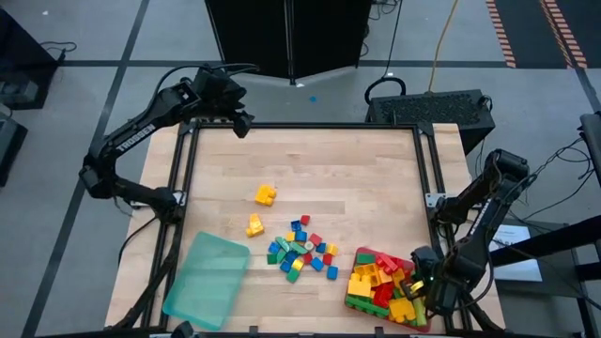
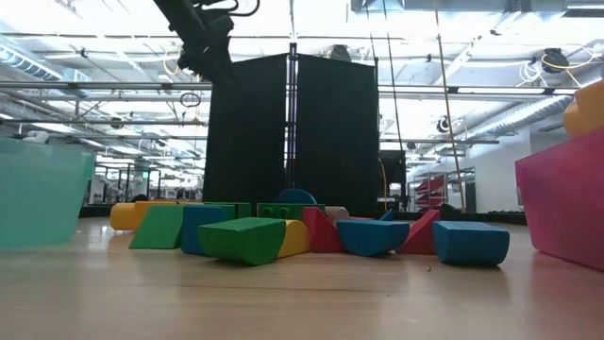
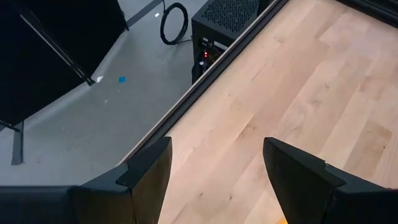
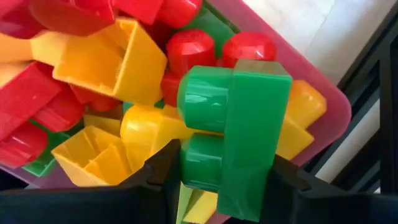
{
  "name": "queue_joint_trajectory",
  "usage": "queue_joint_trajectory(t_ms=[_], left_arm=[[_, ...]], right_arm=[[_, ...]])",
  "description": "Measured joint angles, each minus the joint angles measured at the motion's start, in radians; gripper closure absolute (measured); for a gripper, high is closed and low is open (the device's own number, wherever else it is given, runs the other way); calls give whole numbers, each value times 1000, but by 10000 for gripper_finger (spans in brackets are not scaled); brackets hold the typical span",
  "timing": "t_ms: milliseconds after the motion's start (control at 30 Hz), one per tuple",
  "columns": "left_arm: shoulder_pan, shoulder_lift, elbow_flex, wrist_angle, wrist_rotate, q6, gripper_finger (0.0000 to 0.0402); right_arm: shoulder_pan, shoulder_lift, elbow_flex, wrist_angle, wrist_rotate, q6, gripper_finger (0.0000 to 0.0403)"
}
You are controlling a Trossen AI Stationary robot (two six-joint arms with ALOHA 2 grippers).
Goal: Sort blocks by size
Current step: Put the 2-stud green game piece into the pink bin, then put the 2-stud yellow game piece into the pink bin
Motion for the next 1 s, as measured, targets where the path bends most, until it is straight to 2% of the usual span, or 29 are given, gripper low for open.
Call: queue_joint_trajectory(t_ms=[133,300,367,433,633,800,867,1000], left_arm=[[0,0,0,0,0,0,146],[0,0,0,-1,-1,0,146],[0,0,0,-1,-1,-1,146],[0,0,0,0,-1,0,146],[0,0,0,-1,-1,0,146],[0,0,0,-3,-1,1,146],[0,0,0,-6,-1,1,146],[0,0,0,-21,-1,19,146]], right_arm=[[-6,-6,-1,15,6,-42,258],[-6,-22,-1,52,5,-52,129],[-6,-37,-1,64,8,-55,94],[-6,-54,-1,63,9,-52,76],[-11,-126,8,47,11,-44,79],[-21,-177,90,-131,40,-42,91],[-36,-195,143,-224,119,-41,92],[-111,-216,249,-413,348,-61,92]])
